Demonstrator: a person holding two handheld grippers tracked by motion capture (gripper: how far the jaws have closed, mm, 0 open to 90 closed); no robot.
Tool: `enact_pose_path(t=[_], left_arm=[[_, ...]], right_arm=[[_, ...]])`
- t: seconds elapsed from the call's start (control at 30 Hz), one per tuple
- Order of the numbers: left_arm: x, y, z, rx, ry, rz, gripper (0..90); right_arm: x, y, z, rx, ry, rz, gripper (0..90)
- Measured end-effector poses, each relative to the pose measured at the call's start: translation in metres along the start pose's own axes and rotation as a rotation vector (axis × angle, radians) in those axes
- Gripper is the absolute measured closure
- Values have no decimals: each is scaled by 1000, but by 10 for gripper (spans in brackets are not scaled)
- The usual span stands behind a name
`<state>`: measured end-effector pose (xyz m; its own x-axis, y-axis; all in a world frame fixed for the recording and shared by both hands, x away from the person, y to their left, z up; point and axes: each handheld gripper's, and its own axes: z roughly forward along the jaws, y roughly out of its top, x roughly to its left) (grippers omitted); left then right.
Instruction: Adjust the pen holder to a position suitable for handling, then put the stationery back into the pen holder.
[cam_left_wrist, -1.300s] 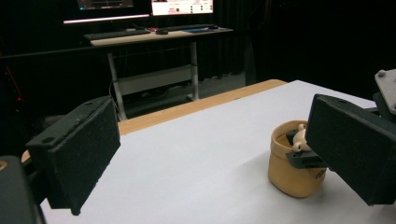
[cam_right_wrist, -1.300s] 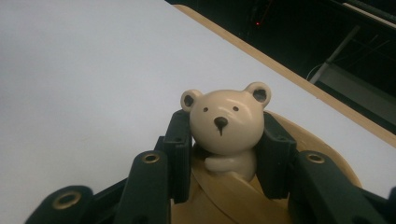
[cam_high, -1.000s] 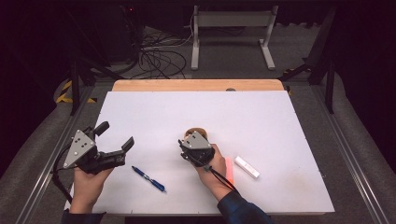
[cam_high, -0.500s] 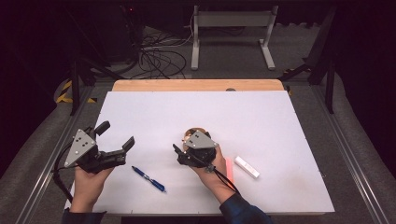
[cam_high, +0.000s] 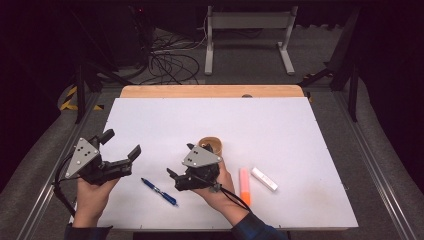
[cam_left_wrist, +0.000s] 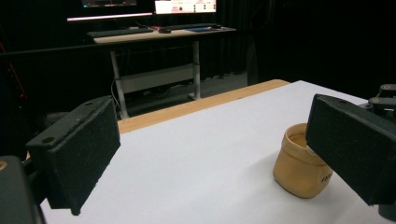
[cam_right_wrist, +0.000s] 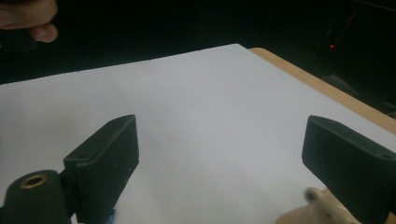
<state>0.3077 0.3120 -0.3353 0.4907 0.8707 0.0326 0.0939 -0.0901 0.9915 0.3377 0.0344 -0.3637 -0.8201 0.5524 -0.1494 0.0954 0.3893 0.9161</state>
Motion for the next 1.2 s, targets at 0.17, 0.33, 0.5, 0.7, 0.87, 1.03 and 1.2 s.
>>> enact_pose_path(t=[0.17, 0.33, 0.5, 0.7, 0.87, 1.03, 1.2], left_arm=[[1, 0, -2, -1, -2, 3, 38], [3, 2, -5, -8, -2, -6, 38], [5, 3, -7, -9, 27, 4, 38], [7, 3, -7, -1, 32, -8, 38], [8, 3, -8, 3, 27, -8, 38], [10, 2, -7, 0, 24, -21, 38], [11, 0, -6, 12, 16, -17, 40]], right_arm=[[12, 7, 7, 13, 47, -11, 109], [19, 11, 16, 34, 71, -21, 134], [24, 10, 26, 63, 92, -28, 165], [26, 6, 42, 124, 162, 11, 361], [31, 4, 51, 158, 189, 23, 448], [34, 2, 60, 190, 204, 32, 489], [38, 1, 70, 225, 211, 40, 563]])
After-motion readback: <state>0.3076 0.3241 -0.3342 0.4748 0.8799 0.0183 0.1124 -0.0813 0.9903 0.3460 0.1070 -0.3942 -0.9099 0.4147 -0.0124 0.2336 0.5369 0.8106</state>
